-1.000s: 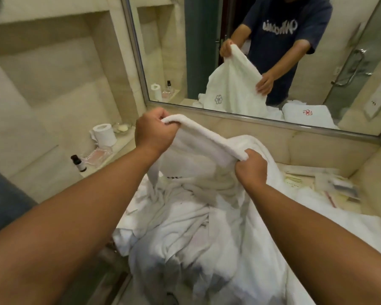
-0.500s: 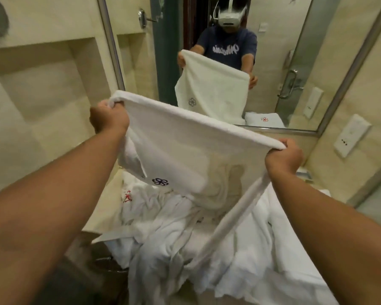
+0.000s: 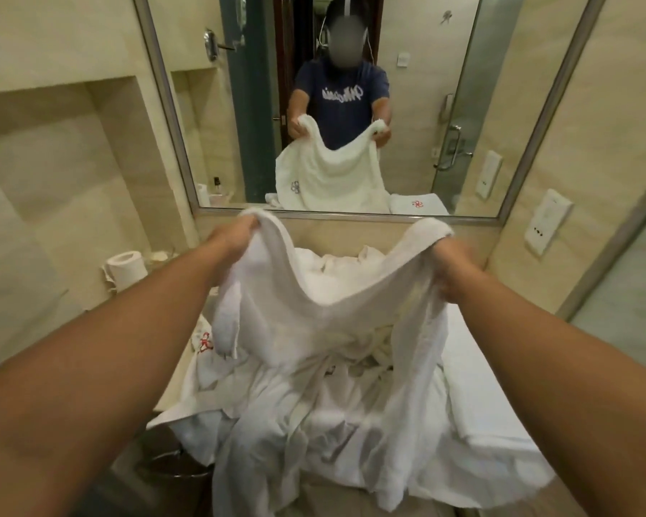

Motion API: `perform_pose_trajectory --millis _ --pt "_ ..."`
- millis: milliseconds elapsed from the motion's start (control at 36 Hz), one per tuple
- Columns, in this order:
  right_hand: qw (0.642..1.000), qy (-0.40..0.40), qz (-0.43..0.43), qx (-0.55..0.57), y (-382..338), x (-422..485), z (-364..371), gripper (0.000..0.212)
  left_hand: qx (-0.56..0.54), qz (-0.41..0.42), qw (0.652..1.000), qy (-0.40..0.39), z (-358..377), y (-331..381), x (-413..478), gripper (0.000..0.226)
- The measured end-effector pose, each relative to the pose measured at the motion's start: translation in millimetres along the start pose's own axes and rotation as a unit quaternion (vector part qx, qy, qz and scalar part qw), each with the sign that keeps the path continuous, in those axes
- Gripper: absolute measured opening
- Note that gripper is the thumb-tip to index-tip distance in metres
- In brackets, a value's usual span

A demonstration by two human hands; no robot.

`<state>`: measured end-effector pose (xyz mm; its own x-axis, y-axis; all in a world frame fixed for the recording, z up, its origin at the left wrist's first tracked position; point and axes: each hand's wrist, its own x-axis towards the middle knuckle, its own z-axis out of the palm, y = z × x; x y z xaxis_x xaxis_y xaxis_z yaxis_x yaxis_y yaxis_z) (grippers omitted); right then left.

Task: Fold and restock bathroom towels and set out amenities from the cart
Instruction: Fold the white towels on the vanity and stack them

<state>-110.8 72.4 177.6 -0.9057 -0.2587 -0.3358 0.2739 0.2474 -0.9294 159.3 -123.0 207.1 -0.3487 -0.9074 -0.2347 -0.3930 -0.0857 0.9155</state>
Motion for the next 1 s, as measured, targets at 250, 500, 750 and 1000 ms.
perform_pose_trajectory --millis 250,500,750,1000 --pt "0.934 -0.279 -0.058 -0.215 9.5 8.9 -3.0 0.048 0.050 0.084 0.993 -0.069 51.8 0.6 -13.6 0.022" --pt "0.879 -0.386 -0.163 -0.226 6.7 24.2 -4.6 0.021 0.081 0.128 0.961 -0.230 111.4 4.3 -20.8 0.031" --pt "0.909 -0.280 -0.247 -0.186 9.1 21.3 20.7 0.007 0.116 0.172 0.963 -0.170 157.5 3.2 -31.6 0.023" --pt "0.912 -0.196 -0.281 -0.225 22.9 53.3 24.8 0.014 -0.131 0.064 0.987 -0.074 122.1 22.9 -12.8 0.028"
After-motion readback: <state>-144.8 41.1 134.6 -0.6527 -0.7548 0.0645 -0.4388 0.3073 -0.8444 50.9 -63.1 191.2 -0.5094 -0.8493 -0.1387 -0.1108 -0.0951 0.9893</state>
